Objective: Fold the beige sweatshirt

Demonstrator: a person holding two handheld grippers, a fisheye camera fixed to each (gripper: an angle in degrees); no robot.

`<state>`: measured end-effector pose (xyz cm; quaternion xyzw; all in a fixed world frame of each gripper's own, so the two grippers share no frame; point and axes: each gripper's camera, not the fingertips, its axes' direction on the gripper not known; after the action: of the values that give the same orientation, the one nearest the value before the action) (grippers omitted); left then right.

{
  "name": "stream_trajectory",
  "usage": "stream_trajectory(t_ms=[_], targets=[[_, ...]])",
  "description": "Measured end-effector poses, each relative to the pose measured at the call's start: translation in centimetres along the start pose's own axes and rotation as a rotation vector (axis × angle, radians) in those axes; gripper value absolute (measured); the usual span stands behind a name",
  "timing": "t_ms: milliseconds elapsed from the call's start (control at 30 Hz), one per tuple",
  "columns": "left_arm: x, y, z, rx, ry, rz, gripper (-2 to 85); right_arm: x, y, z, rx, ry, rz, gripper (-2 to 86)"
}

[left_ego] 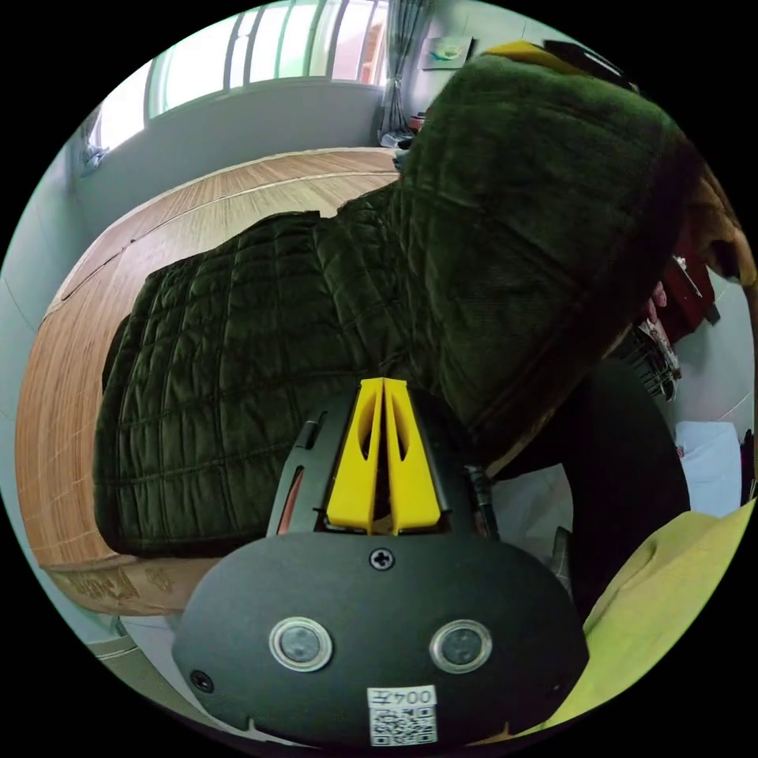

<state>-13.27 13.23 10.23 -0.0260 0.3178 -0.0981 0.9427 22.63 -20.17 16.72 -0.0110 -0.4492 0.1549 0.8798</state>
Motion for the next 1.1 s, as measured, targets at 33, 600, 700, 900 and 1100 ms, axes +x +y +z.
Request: stream_trajectory(t_ms=[33, 600, 700, 900, 1100], targets=[[-0.9, 0.5, -0.5, 0.005, 0.012, -0.030, 0.1, -0.7, -0.3, 0.9, -0.006, 0.010, -0.008, 6.1], [-24.9, 17.7, -11.0, 0.169, 0.165, -0.303, 3.1, -9.0, -4.5, 33.9, -0.294, 0.310, -0.143, 6.4], [-27.1, 18.8, -10.9, 0.154, 0.168, -0.310, 6.1, -8.1, -3.7, 40.4, -0.389, 0.367, -0.139, 7.7], [-30.9, 19.7, -11.1, 0.147, 0.159, -0.314, 9.2, -10.3, -2.8, 45.4, -0.453, 0.385, -0.235, 14.7], [-34.5, 19.8, -11.7, 0.156, 0.159, -0.309, 11.1, -11.9, 1.0, 38.4, -0.253, 0.413, -0.414, 13.4]])
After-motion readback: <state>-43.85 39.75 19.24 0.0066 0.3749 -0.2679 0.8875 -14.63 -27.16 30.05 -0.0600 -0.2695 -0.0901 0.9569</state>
